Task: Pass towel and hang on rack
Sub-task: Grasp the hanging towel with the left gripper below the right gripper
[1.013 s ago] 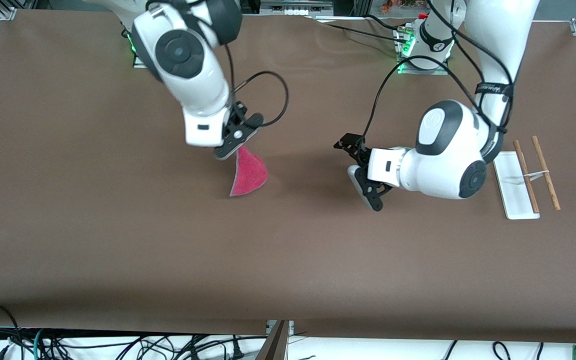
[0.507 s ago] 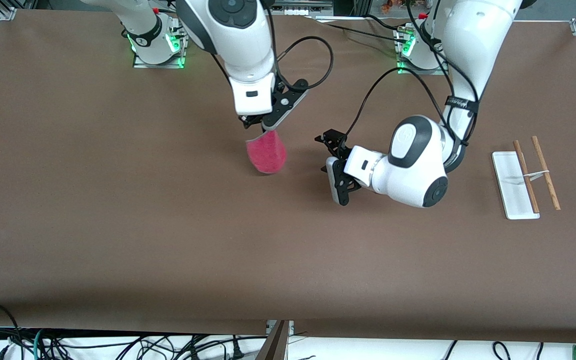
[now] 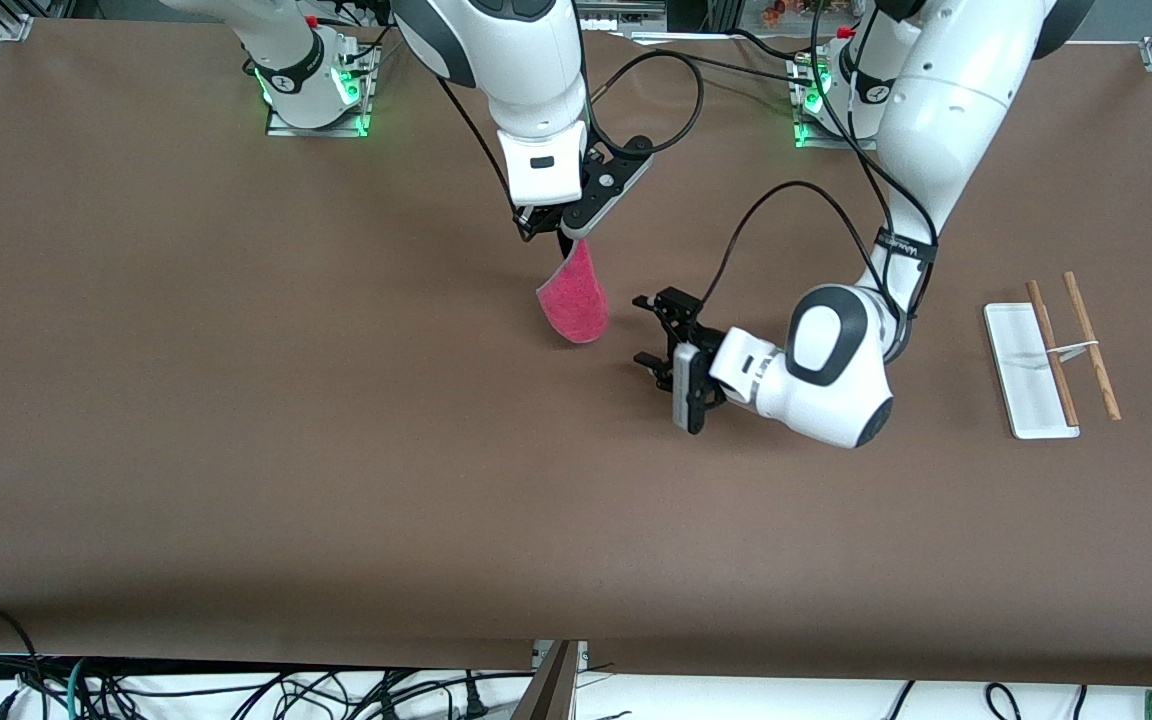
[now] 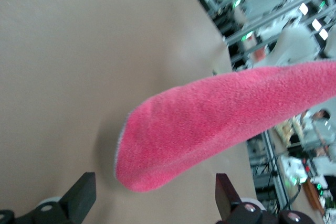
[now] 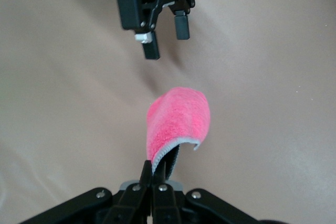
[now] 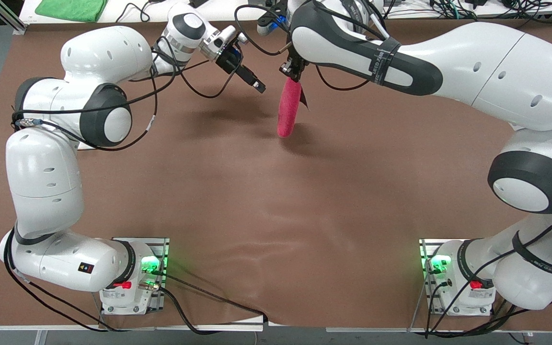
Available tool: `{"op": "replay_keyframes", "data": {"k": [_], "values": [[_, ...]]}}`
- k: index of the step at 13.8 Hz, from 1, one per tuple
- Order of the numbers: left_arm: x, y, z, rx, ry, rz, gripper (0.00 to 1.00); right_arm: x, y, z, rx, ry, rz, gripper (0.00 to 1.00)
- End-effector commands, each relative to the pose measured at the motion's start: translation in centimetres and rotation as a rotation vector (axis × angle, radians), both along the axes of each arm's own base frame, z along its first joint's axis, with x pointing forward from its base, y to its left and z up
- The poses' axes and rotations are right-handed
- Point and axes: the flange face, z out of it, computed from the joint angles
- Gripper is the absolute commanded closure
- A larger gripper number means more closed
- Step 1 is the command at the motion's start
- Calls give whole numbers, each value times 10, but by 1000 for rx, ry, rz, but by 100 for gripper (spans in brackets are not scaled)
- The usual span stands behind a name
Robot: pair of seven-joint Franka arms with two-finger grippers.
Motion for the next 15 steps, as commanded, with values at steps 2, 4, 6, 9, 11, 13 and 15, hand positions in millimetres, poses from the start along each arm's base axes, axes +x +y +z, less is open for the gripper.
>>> {"op": "replay_keyframes", "data": {"k": [2, 4, 6, 9, 11, 13, 15], "values": [[-1, -8, -43, -130, -7, 1, 0, -7, 8, 13, 11, -19, -3, 100], [-5, -15, -54, -174, -18, 1, 0, -12, 9, 21, 20, -25, 4, 100], [-12, -32, -60, -225, -20, 0, 0, -14, 12, 26, 36, -35, 6, 100], [-29, -45, -69, -262, 28, -59, 0, -16, 20, 46, 94, -72, -21, 100], [-47, -50, -89, -297, 108, -109, 0, -26, 30, 57, 113, -79, -43, 100], [-57, -51, -96, -328, 162, -134, 0, -29, 32, 61, 120, -78, -67, 100], [-58, -47, -91, -355, 194, -146, 6, -29, 33, 59, 118, -72, -87, 100]]}}
